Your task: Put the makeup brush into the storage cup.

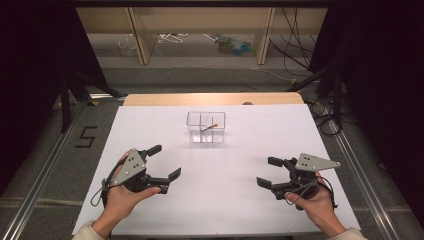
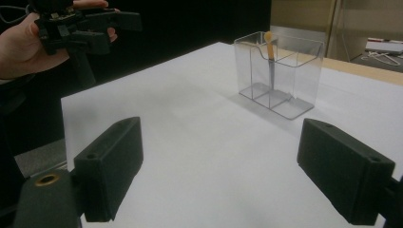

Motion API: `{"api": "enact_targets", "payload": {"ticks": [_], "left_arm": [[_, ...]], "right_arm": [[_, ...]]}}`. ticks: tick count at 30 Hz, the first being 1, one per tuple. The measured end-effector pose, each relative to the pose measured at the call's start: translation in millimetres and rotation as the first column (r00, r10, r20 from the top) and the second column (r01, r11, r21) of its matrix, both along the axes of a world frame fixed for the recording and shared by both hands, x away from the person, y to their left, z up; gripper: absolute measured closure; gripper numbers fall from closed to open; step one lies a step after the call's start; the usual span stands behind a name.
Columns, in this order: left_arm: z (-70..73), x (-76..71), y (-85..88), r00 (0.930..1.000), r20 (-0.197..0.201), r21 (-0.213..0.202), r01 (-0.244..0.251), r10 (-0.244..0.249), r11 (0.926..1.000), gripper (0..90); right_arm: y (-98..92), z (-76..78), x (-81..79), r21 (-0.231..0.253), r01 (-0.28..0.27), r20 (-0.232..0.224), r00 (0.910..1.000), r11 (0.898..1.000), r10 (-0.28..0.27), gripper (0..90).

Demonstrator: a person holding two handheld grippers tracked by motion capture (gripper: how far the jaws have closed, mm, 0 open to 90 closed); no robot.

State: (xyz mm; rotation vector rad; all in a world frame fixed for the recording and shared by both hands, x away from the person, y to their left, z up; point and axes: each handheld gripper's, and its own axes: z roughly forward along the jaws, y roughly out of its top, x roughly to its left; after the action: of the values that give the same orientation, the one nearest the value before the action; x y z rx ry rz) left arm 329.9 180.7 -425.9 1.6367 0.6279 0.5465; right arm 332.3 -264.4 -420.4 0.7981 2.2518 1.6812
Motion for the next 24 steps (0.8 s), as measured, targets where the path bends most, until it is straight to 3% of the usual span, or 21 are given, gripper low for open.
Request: {"api": "enact_targets", "payload": {"ticks": [1, 2, 6, 7, 9, 14, 17, 21, 22, 24], "left_arm": [[-0.1, -0.4, 1.4, 1.0, 0.004, 0.007, 0.0, 0.0, 1.0, 5.0], [-0.1, -0.8, 2.8, 1.0, 0.009, 0.013, -0.001, 0.001, 0.9999, 5.0], [-0.7, -3.7, 7.3, 0.9999, 0.008, 0.013, -0.007, 0.007, 0.9999, 5.2], [-1.3, -4.8, 7.5, 0.9999, -0.001, 0.004, -0.011, 0.011, 0.9999, 5.2], [-1.8, -6.3, 8.8, 0.9999, 0.001, 0.007, -0.011, 0.011, 0.9999, 5.2], [-3.7, -7.8, 10.7, 0.9999, -0.008, 0.01, -0.012, 0.012, 0.9999, 5.4], [-4.3, -7.5, 10.3, 0.9999, -0.009, 0.012, -0.006, 0.006, 0.9999, 5.7], [-4.9, -7.4, 9.3, 0.9999, -0.011, 0.015, -0.002, 0.002, 0.9999, 6.1], [-4.9, -7.4, 9.2, 0.9999, -0.012, 0.014, -0.003, 0.003, 0.9999, 6.1], [-4.9, -7.3, 9.5, 0.9999, -0.012, 0.015, -0.004, 0.004, 0.9999, 6.1]], "right_arm": [[1.5, -1.2, 0.8, 0.025, -0.007, 0.005, 1.0, 1.0, 0.007, 16.1], [0.0, 0.0, 0.0, 0.0, 0.0, -0.004, 1.0, 1.0, 0.0, 16.1], [0.1, -0.1, 0.0, -0.001, 0.0, -0.004, 1.0, 1.0, 0.0, 16.1], [0.0, 0.5, -0.8, 0.0, -0.005, -0.025, 0.9997, 1.0, 0.005, 16.1], [3.0, -2.3, 0.7, 0.043, -0.014, -0.01, 0.9998, 0.999, 0.014, 16.1], [2.8, -2.1, 0.8, 0.036, -0.012, -0.011, 0.9999, 0.999, 0.012, 16.1], [2.7, -2.3, 1.8, 0.033, -0.009, 0.011, 0.9999, 0.999, 0.009, 16.0], [1.9, -1.5, 0.4, 0.03, -0.011, -0.011, 0.9999, 0.999, 0.011, 16.0], [1.5, -1.7, 1.8, 0.029, -0.009, 0.012, 0.9999, 1.0, 0.009, 16.0], [1.4, -1.8, 1.8, 0.029, -0.01, 0.012, 0.9999, 1.0, 0.009, 16.0]]}}
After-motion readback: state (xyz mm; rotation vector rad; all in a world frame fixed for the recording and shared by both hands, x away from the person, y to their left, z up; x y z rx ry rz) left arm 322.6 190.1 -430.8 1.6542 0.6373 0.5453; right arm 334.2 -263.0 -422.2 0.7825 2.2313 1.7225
